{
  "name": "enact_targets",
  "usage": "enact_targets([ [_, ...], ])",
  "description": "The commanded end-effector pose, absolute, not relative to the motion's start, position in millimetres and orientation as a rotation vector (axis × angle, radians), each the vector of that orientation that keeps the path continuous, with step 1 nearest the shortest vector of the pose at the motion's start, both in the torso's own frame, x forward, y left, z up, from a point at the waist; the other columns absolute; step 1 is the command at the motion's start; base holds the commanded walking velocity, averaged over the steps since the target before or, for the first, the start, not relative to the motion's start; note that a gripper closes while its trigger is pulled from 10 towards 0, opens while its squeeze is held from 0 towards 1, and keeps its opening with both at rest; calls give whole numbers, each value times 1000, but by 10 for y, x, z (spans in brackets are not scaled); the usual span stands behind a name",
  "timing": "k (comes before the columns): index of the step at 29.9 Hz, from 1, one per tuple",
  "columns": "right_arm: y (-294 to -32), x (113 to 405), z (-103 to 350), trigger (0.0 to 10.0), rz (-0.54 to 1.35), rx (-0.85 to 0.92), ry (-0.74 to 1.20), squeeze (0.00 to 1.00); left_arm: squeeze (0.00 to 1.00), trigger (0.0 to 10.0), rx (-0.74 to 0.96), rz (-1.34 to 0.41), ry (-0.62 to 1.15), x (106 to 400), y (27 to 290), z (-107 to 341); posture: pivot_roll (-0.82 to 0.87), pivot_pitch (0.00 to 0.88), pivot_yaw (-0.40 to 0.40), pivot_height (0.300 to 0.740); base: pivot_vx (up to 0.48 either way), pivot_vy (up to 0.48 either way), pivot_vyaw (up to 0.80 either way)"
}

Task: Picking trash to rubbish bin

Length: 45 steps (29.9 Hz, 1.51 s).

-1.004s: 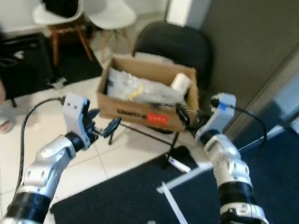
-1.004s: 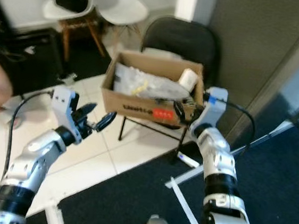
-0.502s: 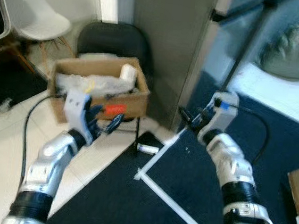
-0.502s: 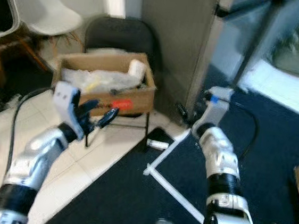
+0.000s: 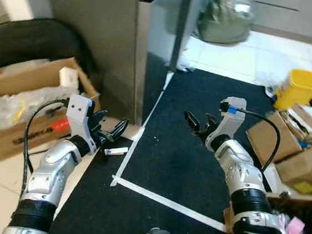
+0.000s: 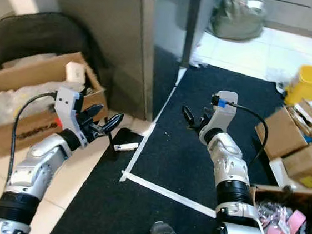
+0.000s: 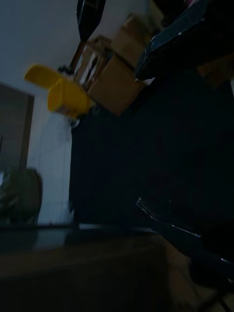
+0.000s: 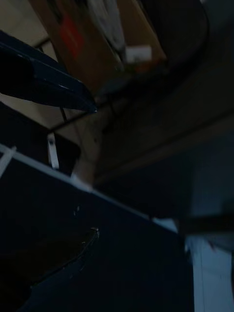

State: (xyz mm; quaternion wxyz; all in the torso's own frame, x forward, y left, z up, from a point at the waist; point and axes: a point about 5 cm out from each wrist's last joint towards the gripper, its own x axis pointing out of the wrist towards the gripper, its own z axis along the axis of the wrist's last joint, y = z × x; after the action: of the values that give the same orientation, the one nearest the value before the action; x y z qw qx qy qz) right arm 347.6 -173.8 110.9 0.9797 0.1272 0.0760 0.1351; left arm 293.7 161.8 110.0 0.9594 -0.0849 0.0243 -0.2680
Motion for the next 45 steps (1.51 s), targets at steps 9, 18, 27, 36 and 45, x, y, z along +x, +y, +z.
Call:
enact_targets([
  [9,-1710,3468,1072,10000,281,248,176,0,0,10000,-173,-533,63,2930,1647,1077,-103,0,23,740,0,0,-763],
  [18,-1708,3468,1071,10000,283,243,178,0,0,10000,-175,-533,63,2931,1644,1079,-104,0,22,740,0,0,-763],
  [27,-1705,3466,1067,10000,284,241,181,0,0,10000,-176,-532,63,2932,1644,1079,-104,0,21,740,0,0,-763],
  [36,-1705,3467,1063,10000,285,240,183,0,0,10000,-175,-533,63,2934,1644,1078,-104,0,22,740,0,0,-763],
  [45,-1704,3468,1058,10000,285,238,184,0,0,10000,-173,-534,64,2934,1642,1075,-105,0,22,740,0,0,-763],
])
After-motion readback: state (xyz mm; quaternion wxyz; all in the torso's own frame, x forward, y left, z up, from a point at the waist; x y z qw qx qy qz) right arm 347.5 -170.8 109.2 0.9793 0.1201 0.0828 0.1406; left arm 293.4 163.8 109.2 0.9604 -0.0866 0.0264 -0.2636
